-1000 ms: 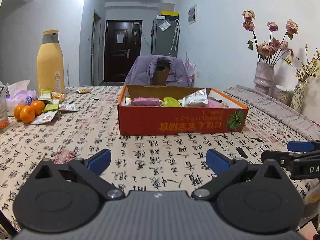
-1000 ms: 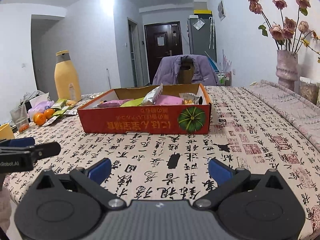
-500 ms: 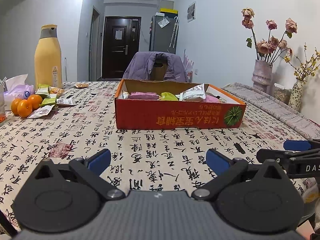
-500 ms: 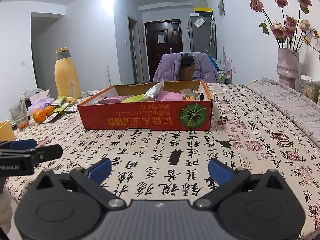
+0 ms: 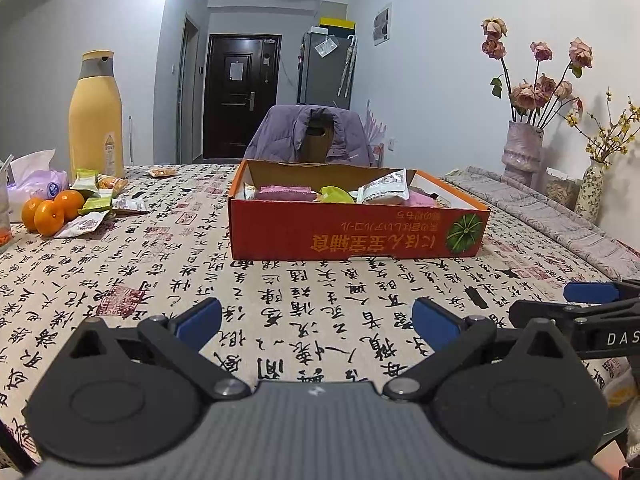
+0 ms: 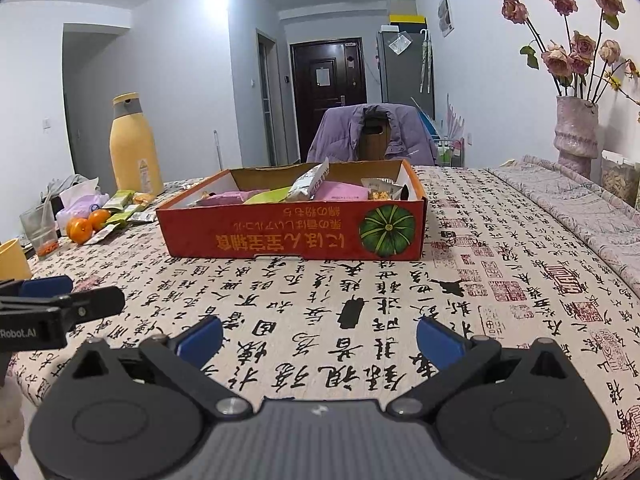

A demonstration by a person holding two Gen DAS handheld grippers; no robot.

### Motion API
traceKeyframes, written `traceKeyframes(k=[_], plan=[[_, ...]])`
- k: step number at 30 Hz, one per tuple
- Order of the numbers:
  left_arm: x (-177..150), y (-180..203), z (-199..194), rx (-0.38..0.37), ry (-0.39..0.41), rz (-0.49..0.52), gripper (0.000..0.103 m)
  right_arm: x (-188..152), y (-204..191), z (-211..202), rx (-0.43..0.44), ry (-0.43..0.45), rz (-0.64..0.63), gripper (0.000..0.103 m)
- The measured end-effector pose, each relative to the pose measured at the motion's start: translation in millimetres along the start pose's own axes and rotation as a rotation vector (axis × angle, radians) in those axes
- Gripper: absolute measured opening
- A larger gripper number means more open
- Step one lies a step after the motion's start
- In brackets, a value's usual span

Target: Organize snacks

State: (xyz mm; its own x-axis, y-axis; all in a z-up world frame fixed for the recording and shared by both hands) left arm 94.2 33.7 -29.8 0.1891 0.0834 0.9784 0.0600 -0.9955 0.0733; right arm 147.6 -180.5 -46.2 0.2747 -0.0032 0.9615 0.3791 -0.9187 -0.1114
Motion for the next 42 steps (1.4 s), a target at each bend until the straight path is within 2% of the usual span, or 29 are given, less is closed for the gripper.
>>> traceKeyframes(k=[42], plan=[[1.4,2.0,-2.1,-0.022,0.015,0.01,0.103,-3.8,-0.1,0.6,0.002,-0.009,0.004,0.103]])
Point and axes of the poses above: each gripper's, at about its wrist camera, not at the fingertips, and z roughly the way its jaws point, y to its right, x to its top, the point moved 5 cm from there along z, roughly the way its jaws point, and after that the axes turned 13 degrees about y, right-handed, at the moved point
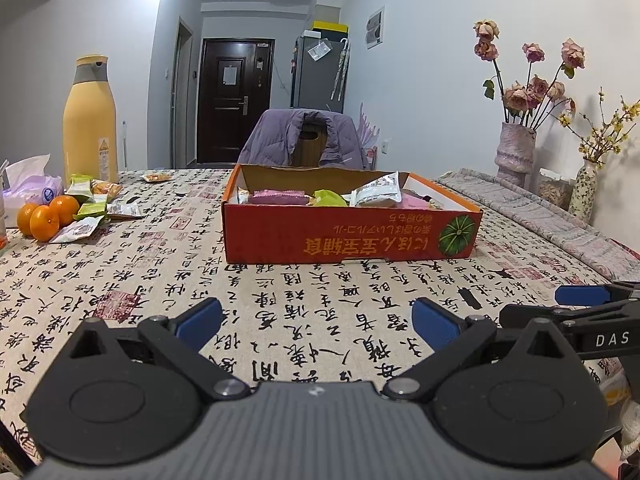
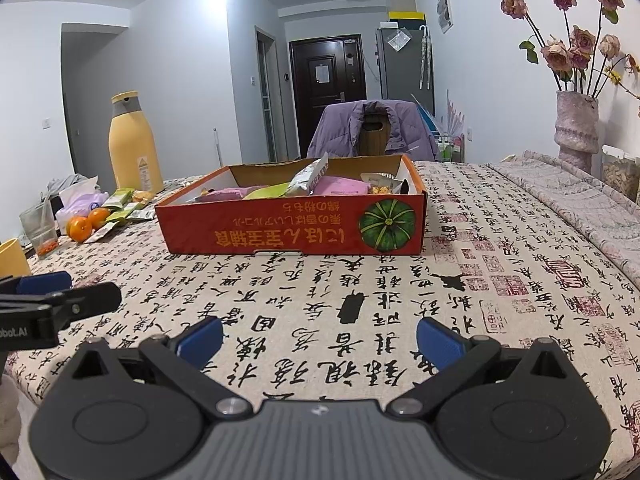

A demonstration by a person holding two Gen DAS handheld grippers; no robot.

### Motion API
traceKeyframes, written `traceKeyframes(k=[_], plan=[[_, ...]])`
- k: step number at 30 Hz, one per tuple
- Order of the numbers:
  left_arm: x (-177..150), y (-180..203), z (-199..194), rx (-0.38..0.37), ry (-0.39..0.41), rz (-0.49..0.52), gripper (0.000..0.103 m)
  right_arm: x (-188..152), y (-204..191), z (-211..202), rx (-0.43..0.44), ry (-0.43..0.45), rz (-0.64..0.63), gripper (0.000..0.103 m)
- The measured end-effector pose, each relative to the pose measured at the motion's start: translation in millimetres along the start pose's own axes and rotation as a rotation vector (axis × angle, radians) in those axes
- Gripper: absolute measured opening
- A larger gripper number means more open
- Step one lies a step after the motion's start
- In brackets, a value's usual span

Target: Organize snacks

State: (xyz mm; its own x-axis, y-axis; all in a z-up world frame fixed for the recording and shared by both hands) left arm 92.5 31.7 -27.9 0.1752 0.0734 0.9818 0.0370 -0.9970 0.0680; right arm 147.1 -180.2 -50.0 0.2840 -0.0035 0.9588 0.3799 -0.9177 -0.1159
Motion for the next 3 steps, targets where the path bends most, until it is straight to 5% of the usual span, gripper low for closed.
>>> traceKeyframes(k=[3], plan=[[-0.4,1.2,1.3,-0.01,-0.006,0.002,0.103,-1.0,0.9,1.7,0.001,-0.006,0.001,0.103]])
Point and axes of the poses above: each gripper's, at about its wrist camera, not at the fingertips, and z roughly the way its jaws point, y to its right, x to its top, the point moved 5 cm from there along z, roughly the way its jaws point, and after that the axes turned 13 degrees about y, right-handed, at the moved point
